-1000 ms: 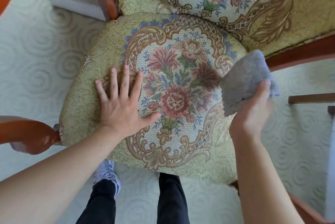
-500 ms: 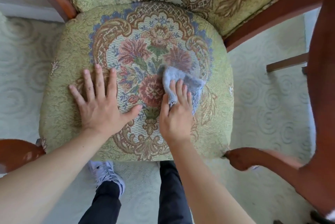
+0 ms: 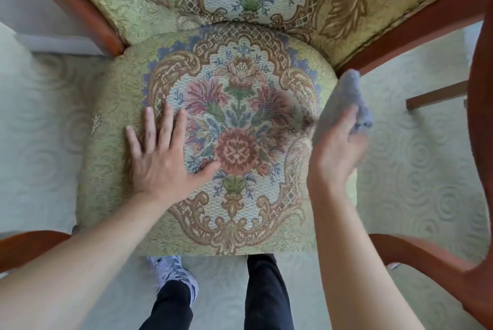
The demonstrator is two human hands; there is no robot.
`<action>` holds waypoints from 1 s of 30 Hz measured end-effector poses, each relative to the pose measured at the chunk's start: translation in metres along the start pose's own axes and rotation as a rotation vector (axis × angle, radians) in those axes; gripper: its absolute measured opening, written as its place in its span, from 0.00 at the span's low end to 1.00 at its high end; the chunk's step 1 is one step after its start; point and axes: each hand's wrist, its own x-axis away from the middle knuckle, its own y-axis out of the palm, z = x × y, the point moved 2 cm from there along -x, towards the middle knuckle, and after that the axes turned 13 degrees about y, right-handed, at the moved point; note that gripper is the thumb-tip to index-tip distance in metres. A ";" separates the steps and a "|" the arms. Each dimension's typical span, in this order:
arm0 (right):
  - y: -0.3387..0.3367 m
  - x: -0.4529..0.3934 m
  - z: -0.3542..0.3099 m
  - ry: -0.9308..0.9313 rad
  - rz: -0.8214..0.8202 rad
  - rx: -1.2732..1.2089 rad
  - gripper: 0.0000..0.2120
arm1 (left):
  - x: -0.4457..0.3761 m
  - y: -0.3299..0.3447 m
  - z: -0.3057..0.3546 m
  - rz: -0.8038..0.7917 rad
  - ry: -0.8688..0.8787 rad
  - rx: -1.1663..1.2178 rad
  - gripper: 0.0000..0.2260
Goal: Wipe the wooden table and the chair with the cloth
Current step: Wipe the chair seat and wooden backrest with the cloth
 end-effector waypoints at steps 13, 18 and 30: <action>0.144 0.052 0.030 -0.795 -0.664 0.903 0.28 | 0.000 0.008 -0.004 0.043 0.065 -0.029 0.54; 0.091 0.065 0.056 -0.889 -0.853 0.865 0.27 | 0.002 0.007 -0.005 0.001 0.091 -0.044 0.58; -0.056 0.093 0.090 -0.282 -0.658 0.518 0.17 | 0.040 0.010 -0.008 -0.033 0.177 -0.052 0.57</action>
